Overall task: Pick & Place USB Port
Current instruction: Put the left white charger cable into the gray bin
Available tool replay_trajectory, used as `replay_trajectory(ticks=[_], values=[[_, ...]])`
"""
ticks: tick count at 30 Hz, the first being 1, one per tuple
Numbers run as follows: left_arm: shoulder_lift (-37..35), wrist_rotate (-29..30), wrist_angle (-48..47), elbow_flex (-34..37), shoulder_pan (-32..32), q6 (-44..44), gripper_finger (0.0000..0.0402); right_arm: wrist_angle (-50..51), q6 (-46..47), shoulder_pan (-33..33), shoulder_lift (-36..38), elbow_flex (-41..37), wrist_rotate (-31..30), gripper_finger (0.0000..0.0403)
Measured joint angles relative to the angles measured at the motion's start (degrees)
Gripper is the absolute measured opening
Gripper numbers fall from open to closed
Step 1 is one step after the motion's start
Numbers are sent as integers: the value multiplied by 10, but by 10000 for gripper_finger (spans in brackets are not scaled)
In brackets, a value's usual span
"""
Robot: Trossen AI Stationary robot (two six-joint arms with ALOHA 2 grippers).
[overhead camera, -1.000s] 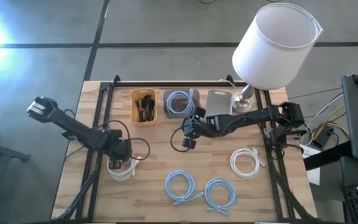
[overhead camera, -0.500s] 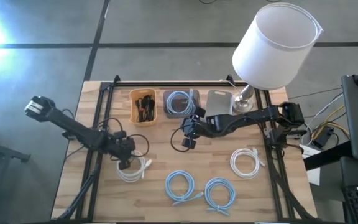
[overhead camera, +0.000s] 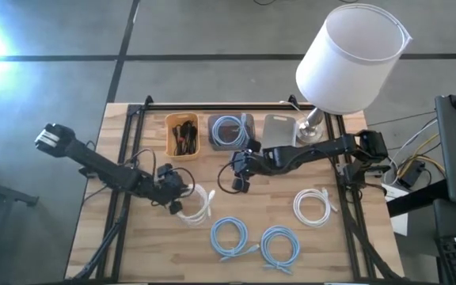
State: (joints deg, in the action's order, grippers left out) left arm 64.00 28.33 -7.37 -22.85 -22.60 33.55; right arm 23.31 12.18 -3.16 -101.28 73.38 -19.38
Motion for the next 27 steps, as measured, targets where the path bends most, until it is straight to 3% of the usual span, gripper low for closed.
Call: replay_trajectory(ticks=[6,14,21,27], values=[[0,47,4,-40,10,-24,39,0,36,-14,31,-2,4,122],[11,157,11,-82,13,-90,38,-69,104,-26,25,-7,5,127],[72,196,17,-96,16,-142,41,-155,75,-27,19,-11,4,134],[138,299,29,-131,16,-174,42,-166,72,-28,20,-9,31,133]])
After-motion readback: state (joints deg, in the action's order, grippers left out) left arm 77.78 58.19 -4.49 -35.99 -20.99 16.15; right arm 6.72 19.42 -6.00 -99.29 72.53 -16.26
